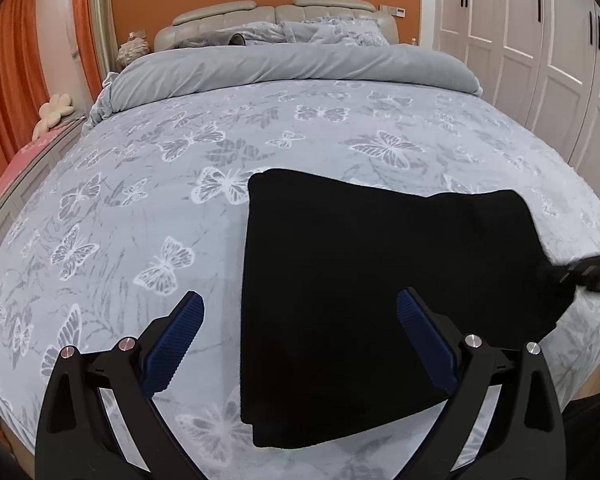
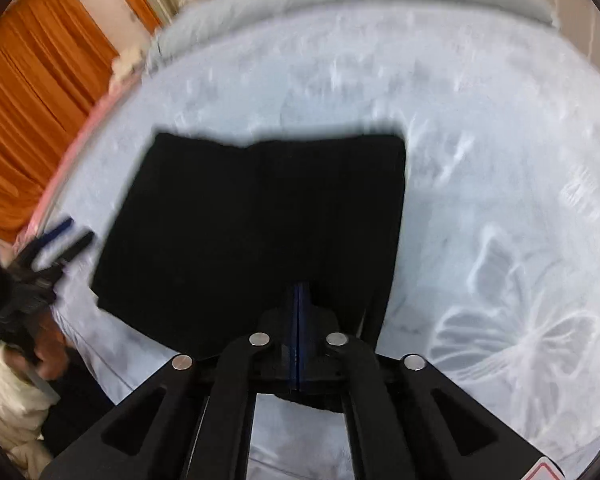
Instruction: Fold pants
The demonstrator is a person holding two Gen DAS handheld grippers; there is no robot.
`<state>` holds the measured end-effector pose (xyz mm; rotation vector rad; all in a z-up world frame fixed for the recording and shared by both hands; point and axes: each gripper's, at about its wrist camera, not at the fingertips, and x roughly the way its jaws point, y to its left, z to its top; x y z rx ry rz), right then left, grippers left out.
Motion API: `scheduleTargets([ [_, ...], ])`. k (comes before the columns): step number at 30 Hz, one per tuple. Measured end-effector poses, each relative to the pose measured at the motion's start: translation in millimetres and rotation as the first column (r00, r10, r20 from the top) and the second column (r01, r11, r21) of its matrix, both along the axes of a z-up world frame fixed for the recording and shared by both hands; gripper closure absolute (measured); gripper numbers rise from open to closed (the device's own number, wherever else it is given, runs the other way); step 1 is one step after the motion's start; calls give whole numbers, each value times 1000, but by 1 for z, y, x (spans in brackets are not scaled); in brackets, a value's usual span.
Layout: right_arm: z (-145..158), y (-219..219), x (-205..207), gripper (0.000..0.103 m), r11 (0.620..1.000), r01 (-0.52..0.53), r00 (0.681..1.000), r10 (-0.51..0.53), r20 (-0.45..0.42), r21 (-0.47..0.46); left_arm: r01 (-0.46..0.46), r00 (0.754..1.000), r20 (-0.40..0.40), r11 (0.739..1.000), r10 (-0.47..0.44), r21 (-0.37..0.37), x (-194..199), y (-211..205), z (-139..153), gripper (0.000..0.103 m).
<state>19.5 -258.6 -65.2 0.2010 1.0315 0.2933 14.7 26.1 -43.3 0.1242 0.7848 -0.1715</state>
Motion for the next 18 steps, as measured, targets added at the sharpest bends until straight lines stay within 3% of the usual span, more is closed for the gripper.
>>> scheduleTargets([
  [3, 14, 11, -11, 100, 997, -65, 997, 64, 33, 48, -7, 1000, -20, 1000, 7, -16, 2, 4, -2, 8],
  [4, 9, 19, -10, 99, 996, -81, 997, 81, 20, 31, -10, 1000, -30, 1000, 9, -16, 3, 5, -4, 8],
  [6, -18, 26, -2, 102, 991, -68, 996, 61, -66, -114, -19, 999, -48, 1000, 19, -5, 4, 7, -7, 8],
  [8, -20, 24, -2, 101, 995, -47, 997, 42, -64, -89, -29, 998, -51, 1000, 29, 3, 3, 10, -7, 8],
  [12, 6, 15, -21, 90, 997, -22, 999, 25, 40, -68, -49, 998, -41, 999, 50, 7, 1, 17, -5, 8],
  [15, 3, 2, -29, 75, 998, 37, 999, -36, 34, -43, -74, 995, -59, 997, 74, 13, 2, 25, -7, 8],
  [18, 1, -5, -35, 73, 997, 70, 997, -70, 20, -24, -91, 993, -75, 996, 92, 13, 1, 31, -8, 8],
])
